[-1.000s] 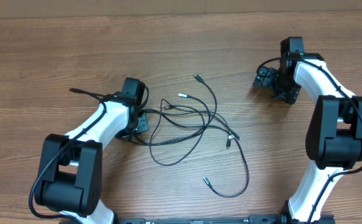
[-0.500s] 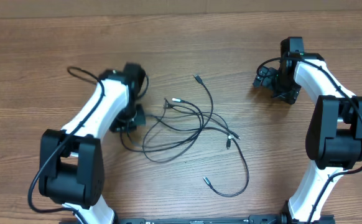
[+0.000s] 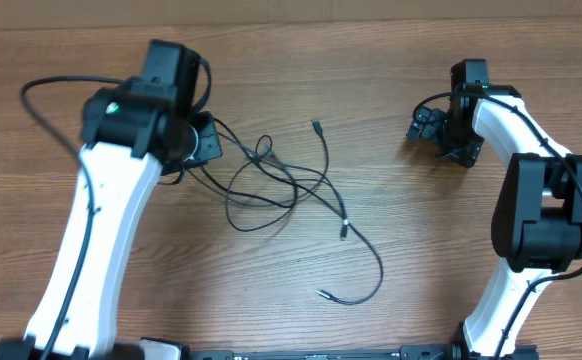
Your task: Untangle cables
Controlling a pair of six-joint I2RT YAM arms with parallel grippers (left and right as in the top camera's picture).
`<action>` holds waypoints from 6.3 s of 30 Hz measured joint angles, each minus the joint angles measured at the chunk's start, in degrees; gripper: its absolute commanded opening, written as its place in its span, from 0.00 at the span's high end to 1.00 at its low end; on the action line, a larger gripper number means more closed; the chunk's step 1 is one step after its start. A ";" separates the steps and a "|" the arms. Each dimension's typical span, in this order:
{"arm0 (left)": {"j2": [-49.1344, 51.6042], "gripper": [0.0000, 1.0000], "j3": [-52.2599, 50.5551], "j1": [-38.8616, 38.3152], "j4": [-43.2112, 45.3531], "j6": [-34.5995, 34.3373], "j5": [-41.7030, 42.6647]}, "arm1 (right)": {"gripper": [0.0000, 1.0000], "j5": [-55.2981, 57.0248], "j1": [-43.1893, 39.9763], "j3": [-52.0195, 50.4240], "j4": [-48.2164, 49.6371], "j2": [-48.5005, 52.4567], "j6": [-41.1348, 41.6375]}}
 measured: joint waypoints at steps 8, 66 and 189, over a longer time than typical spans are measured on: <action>-3.30 0.96 0.11 0.00 -0.57 0.55 4.72 | 0.00 0.00 0.00 0.00 0.00 0.00 0.02; -21.40 0.96 0.44 2.34 34.45 12.98 8.48 | 0.00 -21.99 23.89 -0.50 -1.57 0.11 -10.97; 21.55 0.44 -15.34 13.05 22.32 -5.03 17.35 | 0.00 -3.41 24.04 -2.43 7.48 -0.66 -11.63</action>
